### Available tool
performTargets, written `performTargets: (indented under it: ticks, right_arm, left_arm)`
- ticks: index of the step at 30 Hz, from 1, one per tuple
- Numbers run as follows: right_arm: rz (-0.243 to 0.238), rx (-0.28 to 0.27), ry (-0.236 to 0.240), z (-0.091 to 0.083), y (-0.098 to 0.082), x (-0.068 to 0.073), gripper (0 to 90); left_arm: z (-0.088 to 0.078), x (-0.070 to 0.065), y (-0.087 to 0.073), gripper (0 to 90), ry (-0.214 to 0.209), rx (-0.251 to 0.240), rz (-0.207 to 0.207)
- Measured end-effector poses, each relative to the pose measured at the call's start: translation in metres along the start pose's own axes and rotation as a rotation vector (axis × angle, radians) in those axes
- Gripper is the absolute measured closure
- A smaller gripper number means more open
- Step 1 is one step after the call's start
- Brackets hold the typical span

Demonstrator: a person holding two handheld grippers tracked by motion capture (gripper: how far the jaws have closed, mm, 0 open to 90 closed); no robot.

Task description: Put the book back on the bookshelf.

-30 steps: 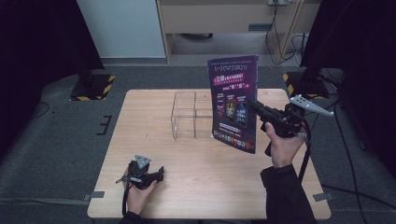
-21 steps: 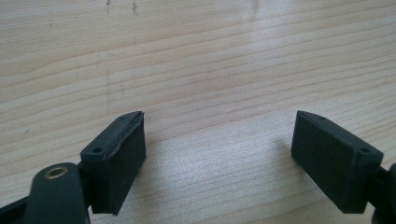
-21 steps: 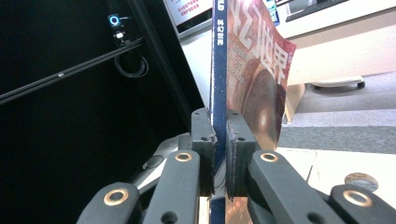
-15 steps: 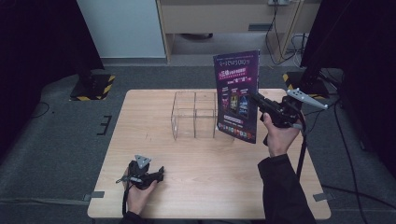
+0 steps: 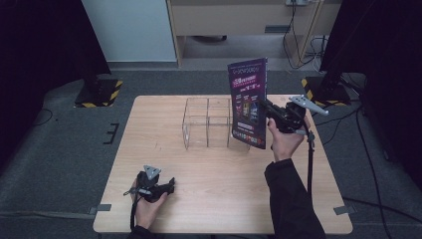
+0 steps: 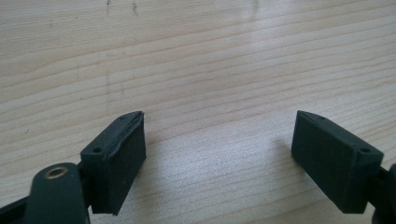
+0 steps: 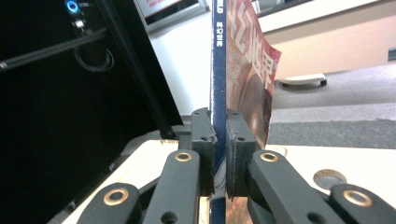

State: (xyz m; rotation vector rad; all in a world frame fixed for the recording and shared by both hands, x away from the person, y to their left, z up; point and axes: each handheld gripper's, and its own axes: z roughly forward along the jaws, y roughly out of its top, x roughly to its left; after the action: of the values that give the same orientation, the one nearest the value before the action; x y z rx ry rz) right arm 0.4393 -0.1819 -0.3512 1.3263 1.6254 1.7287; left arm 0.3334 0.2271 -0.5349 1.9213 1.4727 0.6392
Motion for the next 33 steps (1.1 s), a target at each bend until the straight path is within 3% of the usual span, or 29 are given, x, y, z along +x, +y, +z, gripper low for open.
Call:
performTargets:
  ticks: [6,12,33]
  right_arm:
    - [-0.012,0.024,-0.031,0.012,-0.016,-0.003,84.7]
    - [-0.02,0.011,-0.049,0.017,-0.025,-0.003,84.8]
    - [-0.105,-0.051,-0.08,0.005,-0.061,-0.001,84.5]
  left_arm:
    - [0.0,0.0,0.0,16.6,0.0,0.001,0.002]
    - [0.0,0.0,0.0,16.6,0.001,0.001,0.003]
    - [0.0,0.0,0.0,16.5,0.003,0.003,0.006]
